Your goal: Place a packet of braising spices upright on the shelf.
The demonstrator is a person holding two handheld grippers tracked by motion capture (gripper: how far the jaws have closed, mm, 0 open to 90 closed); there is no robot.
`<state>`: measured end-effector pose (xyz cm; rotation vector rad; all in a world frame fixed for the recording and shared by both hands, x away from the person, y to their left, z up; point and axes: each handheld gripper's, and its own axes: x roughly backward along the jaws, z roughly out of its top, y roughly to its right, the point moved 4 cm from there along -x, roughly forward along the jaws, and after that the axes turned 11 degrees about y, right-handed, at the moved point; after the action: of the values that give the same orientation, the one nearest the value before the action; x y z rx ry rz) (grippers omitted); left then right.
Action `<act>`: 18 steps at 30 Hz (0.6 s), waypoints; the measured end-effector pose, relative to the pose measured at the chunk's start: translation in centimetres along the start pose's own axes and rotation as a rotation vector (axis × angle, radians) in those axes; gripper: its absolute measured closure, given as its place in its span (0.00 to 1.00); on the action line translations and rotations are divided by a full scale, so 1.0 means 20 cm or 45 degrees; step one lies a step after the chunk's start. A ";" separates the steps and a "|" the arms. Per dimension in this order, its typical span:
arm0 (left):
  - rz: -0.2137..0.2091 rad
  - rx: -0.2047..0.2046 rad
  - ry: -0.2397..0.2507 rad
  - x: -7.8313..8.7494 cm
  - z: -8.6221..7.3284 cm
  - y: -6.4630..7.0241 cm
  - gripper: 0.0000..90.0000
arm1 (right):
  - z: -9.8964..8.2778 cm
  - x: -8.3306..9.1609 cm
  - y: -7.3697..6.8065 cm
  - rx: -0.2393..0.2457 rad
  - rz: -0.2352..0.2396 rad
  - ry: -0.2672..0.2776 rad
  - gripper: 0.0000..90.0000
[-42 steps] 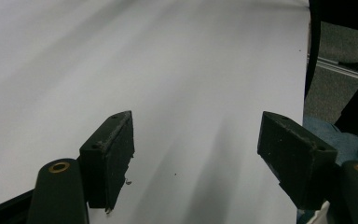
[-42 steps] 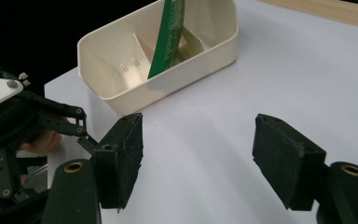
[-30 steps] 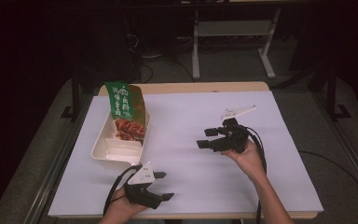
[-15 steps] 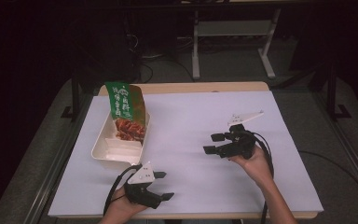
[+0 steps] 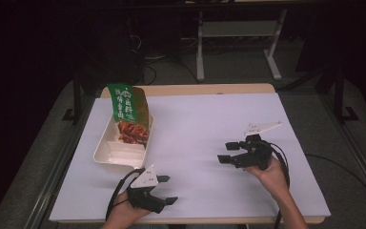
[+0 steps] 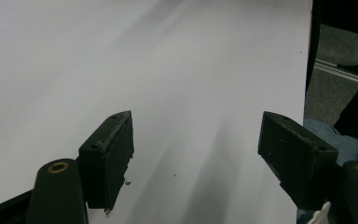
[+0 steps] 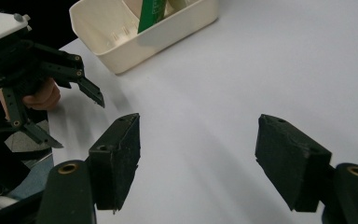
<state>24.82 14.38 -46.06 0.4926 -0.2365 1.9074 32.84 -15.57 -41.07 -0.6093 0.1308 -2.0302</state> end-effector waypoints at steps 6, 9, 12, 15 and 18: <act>0.001 0.001 0.000 0.00 0.00 0.00 0.29 | -0.06 0.05 0.02 -0.020 -0.016 0.002 0.33; 0.003 0.002 -0.001 0.00 0.00 0.00 0.29 | -0.08 0.07 0.02 -0.025 -0.025 0.001 0.33; 0.004 0.002 0.000 0.00 0.00 0.00 0.29 | -0.10 0.09 0.03 -0.034 -0.032 0.001 0.33; 0.004 0.004 -0.002 0.00 0.00 0.00 0.29 | -0.12 0.11 0.03 -0.040 -0.038 0.001 0.33; 0.003 0.004 -0.003 0.00 0.00 0.00 0.29 | -0.15 0.12 0.04 -0.050 -0.043 -0.001 0.33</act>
<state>24.87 14.37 -46.10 0.4971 -0.2359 1.9098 31.04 -18.45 -42.97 -0.6405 0.1615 -2.0645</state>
